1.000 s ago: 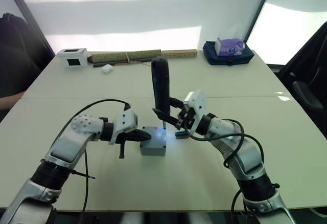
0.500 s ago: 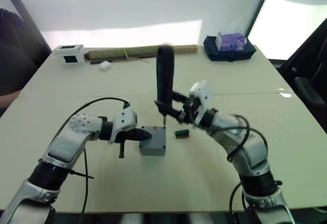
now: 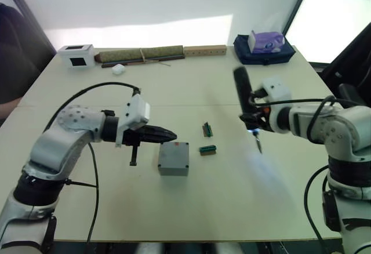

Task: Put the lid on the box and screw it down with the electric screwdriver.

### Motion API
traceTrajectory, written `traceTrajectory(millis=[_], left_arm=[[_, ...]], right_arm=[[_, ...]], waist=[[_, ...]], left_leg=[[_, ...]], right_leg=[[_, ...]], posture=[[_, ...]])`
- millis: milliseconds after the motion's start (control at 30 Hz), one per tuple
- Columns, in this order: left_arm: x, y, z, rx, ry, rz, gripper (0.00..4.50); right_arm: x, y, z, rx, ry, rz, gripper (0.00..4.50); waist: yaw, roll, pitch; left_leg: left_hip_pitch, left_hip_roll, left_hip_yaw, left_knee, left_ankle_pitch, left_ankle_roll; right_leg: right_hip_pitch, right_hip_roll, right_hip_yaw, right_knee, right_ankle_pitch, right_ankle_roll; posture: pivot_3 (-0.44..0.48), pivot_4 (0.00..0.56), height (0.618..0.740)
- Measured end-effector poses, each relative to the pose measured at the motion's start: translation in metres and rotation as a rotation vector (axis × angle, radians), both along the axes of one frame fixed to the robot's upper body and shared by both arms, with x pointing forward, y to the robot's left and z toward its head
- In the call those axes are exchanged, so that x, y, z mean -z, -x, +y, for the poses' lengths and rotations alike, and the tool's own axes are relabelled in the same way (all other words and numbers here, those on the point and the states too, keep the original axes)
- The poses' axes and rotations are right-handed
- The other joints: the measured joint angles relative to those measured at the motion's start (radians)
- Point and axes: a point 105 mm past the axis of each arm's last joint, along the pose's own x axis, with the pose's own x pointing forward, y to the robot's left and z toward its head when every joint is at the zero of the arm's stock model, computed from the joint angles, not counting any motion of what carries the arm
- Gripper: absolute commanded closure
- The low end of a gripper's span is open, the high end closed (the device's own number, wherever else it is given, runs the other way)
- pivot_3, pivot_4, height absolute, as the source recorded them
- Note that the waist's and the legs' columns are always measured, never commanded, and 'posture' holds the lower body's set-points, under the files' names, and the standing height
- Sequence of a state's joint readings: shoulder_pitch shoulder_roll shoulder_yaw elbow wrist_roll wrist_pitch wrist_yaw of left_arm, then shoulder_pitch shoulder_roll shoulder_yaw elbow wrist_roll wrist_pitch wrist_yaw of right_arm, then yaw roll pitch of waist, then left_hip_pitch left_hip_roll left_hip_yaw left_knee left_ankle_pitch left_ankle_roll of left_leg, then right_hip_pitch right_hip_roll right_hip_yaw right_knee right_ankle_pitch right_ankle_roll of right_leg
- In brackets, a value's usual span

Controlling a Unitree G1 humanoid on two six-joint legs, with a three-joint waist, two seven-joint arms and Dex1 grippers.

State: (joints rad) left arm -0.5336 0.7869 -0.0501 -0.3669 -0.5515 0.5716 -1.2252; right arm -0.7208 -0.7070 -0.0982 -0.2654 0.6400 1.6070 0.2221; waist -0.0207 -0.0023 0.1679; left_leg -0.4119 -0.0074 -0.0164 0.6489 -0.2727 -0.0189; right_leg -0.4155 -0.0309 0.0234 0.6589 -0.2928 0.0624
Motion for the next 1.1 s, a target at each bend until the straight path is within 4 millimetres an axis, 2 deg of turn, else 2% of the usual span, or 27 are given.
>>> traceTrajectory(millis=[100, 233, 400, 567, 600, 733, 767, 800, 900, 1033, 1100], left_arm=[[-0.006, 0.009, -0.006, 0.044, 0.025, 0.019, 4.5], [-0.014, 0.011, -0.004, 0.04, 0.044, 0.009, 4.5], [-0.015, 0.009, -0.004, 0.023, 0.051, 0.001, 4.5], [-0.018, 0.013, -0.007, 0.035, 0.064, -0.011, 4.5], [-0.018, 0.013, -0.007, 0.033, 0.066, -0.013, 4.5], [-0.019, 0.013, -0.006, 0.024, 0.068, -0.02, 4.5], [-0.019, 0.013, -0.006, 0.022, 0.066, -0.022, 4.5], [-0.018, 0.014, -0.005, 0.02, 0.064, -0.018, 4.5], [-0.013, 0.014, -0.001, 0.002, 0.048, 0.0, 4.5], [-0.011, 0.004, 0.013, -0.069, 0.007, -0.019, 4.5], [-0.003, -0.005, 0.024, -0.129, -0.012, -0.006, 4.5]], right_arm=[[0.003, 0.0, -0.004, 0.0, -0.034, 0.047, 2.74], [0.015, -0.001, -0.025, 0.083, -0.016, 0.126, 2.74], [0.046, 0.003, -0.043, 0.153, 0.01, 0.301, 2.74], [0.049, 0.0, -0.047, 0.187, -0.013, 0.338, 2.74], [0.049, -0.001, -0.047, 0.192, -0.015, 0.341, 2.24], [0.051, -0.002, -0.045, 0.192, -0.016, 0.34, 0.93], [0.05, -0.002, -0.044, 0.189, -0.016, 0.336, 0.39], [0.049, -0.003, -0.044, 0.189, -0.009, 0.33, 0.07], [0.034, -0.002, -0.042, 0.142, 0.065, 0.266, 0.02], [-0.021, 0.003, -0.03, -0.06, 0.222, 0.021, 0.02], [-0.037, 0.009, -0.012, -0.208, 0.235, -0.069, 0.02]], waist=[[-0.006, 0.0, 0.002], [0.001, -0.001, 0.004], [0.003, -0.005, 0.007], [0.007, -0.009, 0.005], [0.007, -0.01, 0.005], [0.006, -0.01, 0.005], [0.006, -0.01, 0.005], [0.006, -0.01, 0.006], [0.007, -0.006, 0.008], [0.006, -0.002, 0.011], [0.0, -0.003, 0.011]], left_leg=[[0.0, 0.003, 0.001, -0.001, 0.0, 0.0], [0.0, 0.003, 0.003, 0.001, 0.0, 0.001], [0.002, 0.003, 0.004, 0.004, 0.0, 0.001], [0.004, 0.003, 0.004, 0.005, 0.0, 0.001], [0.004, 0.003, 0.004, 0.006, 0.0, 0.001], [0.004, 0.003, 0.003, 0.009, 0.0, 0.001], [0.004, 0.003, 0.003, 0.009, 0.0, 0.002], [0.004, 0.002, 0.003, 0.009, 0.0, 0.002], [0.002, 0.002, 0.003, 0.01, 0.0, 0.002], [0.002, 0.003, 0.003, 0.009, -0.001, 0.003], [0.003, 0.003, 0.003, 0.009, -0.001, 0.003]], right_leg=[[-0.002, 0.006, 0.001, 0.0, 0.0, 0.0], [-0.002, 0.006, 0.002, 0.002, 0.0, 0.0], [0.001, 0.005, 0.002, 0.004, 0.0, 0.001], [0.004, 0.005, 0.002, 0.003, 0.0, 0.001], [0.005, 0.005, 0.002, 0.003, 0.001, 0.002], [0.006, 0.005, 0.002, 0.003, 0.001, 0.003], [0.006, 0.005, 0.002, 0.003, 0.001, 0.003], [0.006, 0.005, 0.002, 0.003, 0.002, 0.003], [0.004, 0.005, 0.002, 0.003, 0.002, 0.003], [0.003, 0.006, 0.001, 0.003, 0.001, 0.004], [0.004, 0.006, 0.002, 0.003, 0.001, 0.004]], posture=[[0.0, 0.15, 0.74], [0.0, 0.15, 0.74], [0.0, 0.15, 0.74], [0.0, 0.15, 0.74], [0.0, 0.15, 0.74], [0.0, 0.15, 0.74], [0.0, 0.15, 0.74], [0.0, 0.15, 0.74], [0.0, 0.15, 0.74], [0.0, 0.15, 0.74], [0.0, 0.15, 0.74]])
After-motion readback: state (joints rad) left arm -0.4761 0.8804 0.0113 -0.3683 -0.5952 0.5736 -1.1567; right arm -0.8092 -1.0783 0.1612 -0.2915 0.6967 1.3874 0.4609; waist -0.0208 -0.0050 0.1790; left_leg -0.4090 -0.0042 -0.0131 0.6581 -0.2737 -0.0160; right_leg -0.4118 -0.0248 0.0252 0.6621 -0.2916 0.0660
